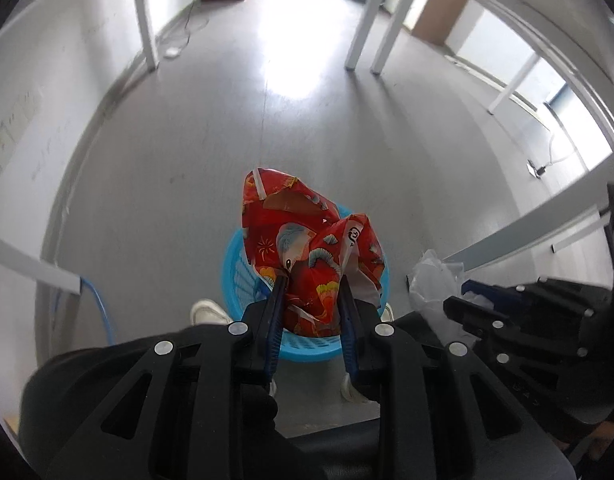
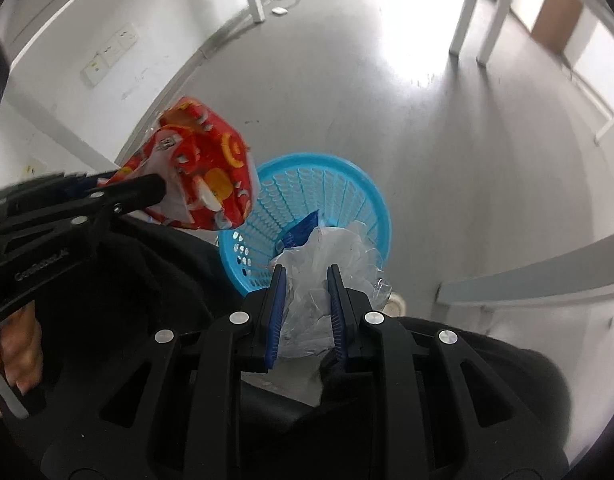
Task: Collect trash
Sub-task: 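Carry the red wrapper and clear plastic down over the blue basket, then open both grippers to drop the wrapper and plastic into the basket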
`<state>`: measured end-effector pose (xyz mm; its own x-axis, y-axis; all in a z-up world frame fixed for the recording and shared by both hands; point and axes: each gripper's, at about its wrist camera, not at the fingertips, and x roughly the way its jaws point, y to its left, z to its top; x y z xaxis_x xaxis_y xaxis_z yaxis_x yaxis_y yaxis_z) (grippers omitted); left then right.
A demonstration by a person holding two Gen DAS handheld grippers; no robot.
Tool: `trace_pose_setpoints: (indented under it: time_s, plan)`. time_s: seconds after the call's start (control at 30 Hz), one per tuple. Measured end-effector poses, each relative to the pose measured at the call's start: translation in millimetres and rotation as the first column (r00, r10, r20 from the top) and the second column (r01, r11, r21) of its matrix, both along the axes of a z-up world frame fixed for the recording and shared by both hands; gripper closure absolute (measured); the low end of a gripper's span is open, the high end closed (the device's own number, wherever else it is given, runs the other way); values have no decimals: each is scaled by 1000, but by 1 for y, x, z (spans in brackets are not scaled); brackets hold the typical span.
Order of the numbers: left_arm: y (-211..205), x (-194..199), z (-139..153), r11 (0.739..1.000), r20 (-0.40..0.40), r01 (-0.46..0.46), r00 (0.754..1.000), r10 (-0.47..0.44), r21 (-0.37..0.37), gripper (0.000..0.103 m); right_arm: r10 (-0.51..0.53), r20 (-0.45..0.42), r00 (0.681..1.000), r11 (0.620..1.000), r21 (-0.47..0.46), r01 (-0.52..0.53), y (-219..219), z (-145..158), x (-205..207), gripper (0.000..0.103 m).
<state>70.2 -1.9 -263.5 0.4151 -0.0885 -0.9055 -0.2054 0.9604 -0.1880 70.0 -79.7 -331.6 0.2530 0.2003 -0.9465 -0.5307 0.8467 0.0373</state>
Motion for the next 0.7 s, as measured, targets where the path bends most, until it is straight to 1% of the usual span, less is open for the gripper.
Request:
trace_pose_setpoints:
  time_s: [0.07,0.23,0.37,0.5,0.63,0.7]
  plan:
    - [0,5,-5,1000,-17,-15,1000,15,-6,79,-18,-27,999,1000,6,18,1,-9,8,83]
    - [3,19,-14,999,-34,-44,998,44,3,79,-5,-27,1000,1000,-27,4,14,-31,18,83]
    - [4,28,-21,998,-52,-53,997,54,19,79,-22,-88,996,1000,-22,20,19,-52,33,83]
    - [6,38,-29,998,-67,-57,996,59,28,79,-55,-159,986,998,-18,53,18,-75,51,83]
    - [5,50,-42,998,-105,-59,993,61,26,79,-78,-186,979,997,-34,73,21,-90,65,83]
    - [5,55,-48,998,-124,-52,991,56,40,79,-95,-204,974,995,-35,90,21,-96,71,83]
